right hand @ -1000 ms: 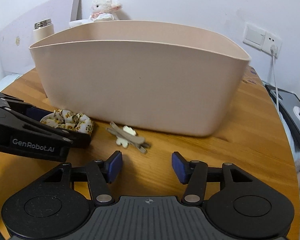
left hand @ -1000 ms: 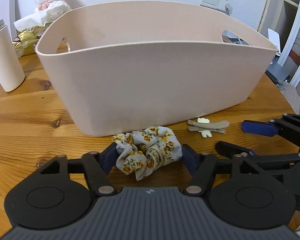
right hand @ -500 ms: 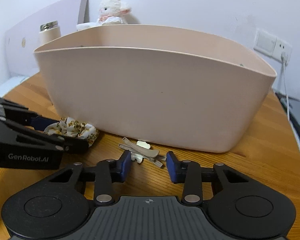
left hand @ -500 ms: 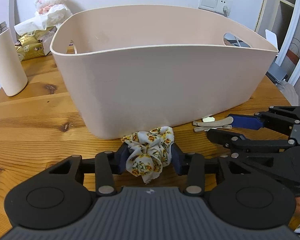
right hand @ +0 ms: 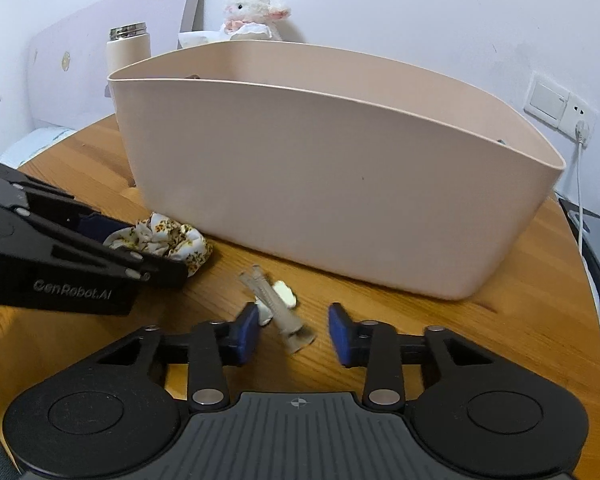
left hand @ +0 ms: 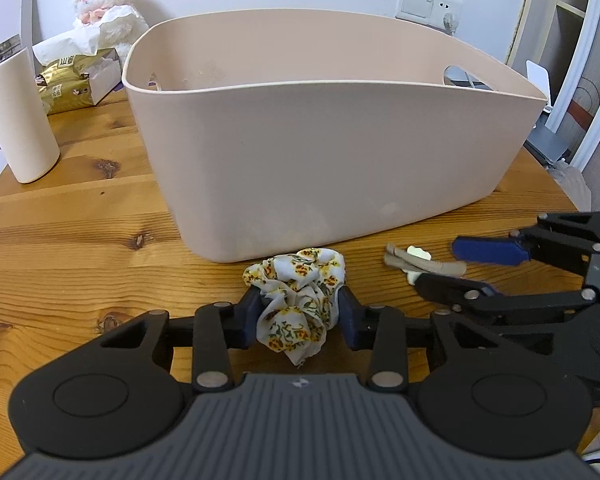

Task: Organize objects
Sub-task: 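Grasp the floral scrunchie with the left gripper while the right grasps the keys, then lift the scrunchie and keys over the bin rim with both grippers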

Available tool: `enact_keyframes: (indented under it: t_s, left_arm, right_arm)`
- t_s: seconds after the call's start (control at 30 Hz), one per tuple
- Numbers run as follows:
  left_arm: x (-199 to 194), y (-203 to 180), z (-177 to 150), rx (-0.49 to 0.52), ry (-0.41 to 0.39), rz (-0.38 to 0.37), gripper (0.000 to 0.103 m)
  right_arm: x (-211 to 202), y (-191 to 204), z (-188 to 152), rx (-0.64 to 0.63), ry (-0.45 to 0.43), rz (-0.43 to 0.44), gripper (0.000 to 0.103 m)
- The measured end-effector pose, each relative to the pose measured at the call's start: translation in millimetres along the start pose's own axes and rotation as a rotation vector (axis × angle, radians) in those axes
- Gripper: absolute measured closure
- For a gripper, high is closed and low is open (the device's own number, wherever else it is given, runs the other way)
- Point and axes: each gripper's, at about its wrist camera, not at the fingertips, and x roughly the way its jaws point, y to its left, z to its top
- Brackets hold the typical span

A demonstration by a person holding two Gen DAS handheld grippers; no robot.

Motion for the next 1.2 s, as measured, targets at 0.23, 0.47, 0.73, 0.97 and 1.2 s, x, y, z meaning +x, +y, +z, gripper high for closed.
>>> enact_keyframes:
  t_s: [0.23, 0.47, 0.73, 0.97, 1.2]
  left_arm:
    - [-0.5, 1.6, 0.2, 0.001, 0.000, -0.013, 0.060]
    - [-1.7, -0.7, -0.8, -0.003, -0.002, 0.004, 0.078]
    - [-6.1, -0.4, -3.0, -0.023, 0.004, -0.013, 0.089]
    - [-17.0, -1.9, -4.4, -0.026, -0.008, -0.018, 0.089]
    - [-44.5, -3.9, -0.8, -0.006, -0.051, -0.031, 0.089]
  right_arm:
    - [8.3, -3.2, -0.3, 0.047, -0.022, 0.033, 0.053]
    - [3.4, -1.8, -7.2, 0.088, -0.035, 0.019, 0.080]
    - [-6.4, 1.3, -8.5, 0.108, -0.049, 0.001, 0.091]
    - [-21.6, -2.5, -8.8, 0.134, -0.066, 0.000, 0.091]
    - [-57.7, -5.7, -4.7, 0.137, -0.130, -0.012, 0.091]
